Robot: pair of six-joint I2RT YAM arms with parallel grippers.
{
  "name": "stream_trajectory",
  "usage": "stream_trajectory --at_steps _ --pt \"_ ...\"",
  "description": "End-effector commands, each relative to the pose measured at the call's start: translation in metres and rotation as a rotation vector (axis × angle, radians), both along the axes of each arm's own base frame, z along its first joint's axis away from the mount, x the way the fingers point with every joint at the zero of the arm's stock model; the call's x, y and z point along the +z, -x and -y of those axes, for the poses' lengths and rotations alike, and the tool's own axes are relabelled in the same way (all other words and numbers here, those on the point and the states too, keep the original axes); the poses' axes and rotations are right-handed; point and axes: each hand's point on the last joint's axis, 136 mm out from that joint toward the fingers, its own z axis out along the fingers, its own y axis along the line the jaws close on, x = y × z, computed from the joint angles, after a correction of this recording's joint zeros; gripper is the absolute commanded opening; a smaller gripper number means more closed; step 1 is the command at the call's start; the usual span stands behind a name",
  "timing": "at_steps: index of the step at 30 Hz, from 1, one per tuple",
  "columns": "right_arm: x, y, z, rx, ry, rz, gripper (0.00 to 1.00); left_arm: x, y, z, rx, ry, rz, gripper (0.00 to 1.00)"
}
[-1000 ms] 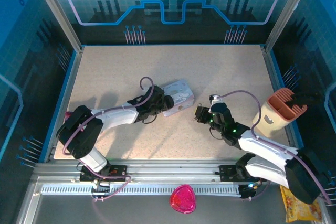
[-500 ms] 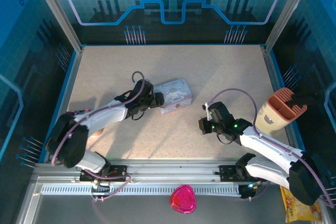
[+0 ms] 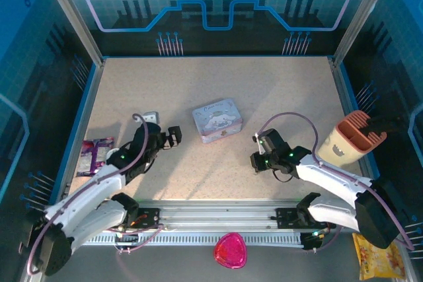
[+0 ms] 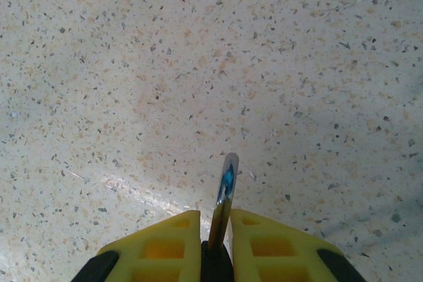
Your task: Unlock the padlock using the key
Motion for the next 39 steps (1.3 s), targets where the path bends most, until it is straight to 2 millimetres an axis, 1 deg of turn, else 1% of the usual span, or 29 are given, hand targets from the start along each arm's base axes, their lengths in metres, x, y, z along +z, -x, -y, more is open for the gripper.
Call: stream_trajectory --at_steps 1,5,8,20,26,30,34,39 --pt "0.009 -0.001 -0.005 0.027 0.003 -0.004 0.0 0.01 0.003 -0.022 0.066 -0.057 0.075 0.99" --pt "0.006 0.002 -0.005 0.035 0.025 -0.035 0.0 0.01 0.008 -0.033 0.108 -0.06 0.104 0.99" --pt "0.002 0.005 -0.006 0.044 0.03 -0.06 0.0 0.009 0.01 -0.037 0.125 -0.056 0.114 0.99" --pt "-0.014 0.01 -0.002 0.035 0.082 -0.133 0.01 0.012 0.011 -0.043 0.15 -0.045 0.152 0.99" --pt "-0.02 0.012 0.0 0.026 0.101 -0.168 0.07 0.012 0.013 -0.046 0.165 -0.044 0.164 0.99" --pt "-0.02 0.009 0.003 0.007 0.115 -0.166 0.13 0.013 0.013 -0.048 0.174 -0.045 0.172 0.99" --pt "-0.017 0.007 0.007 -0.009 0.119 -0.156 0.25 0.012 0.013 -0.048 0.176 -0.046 0.174 0.99" --pt "-0.007 0.004 0.016 -0.037 0.144 -0.116 0.51 0.013 0.013 -0.05 0.184 -0.045 0.181 0.99"
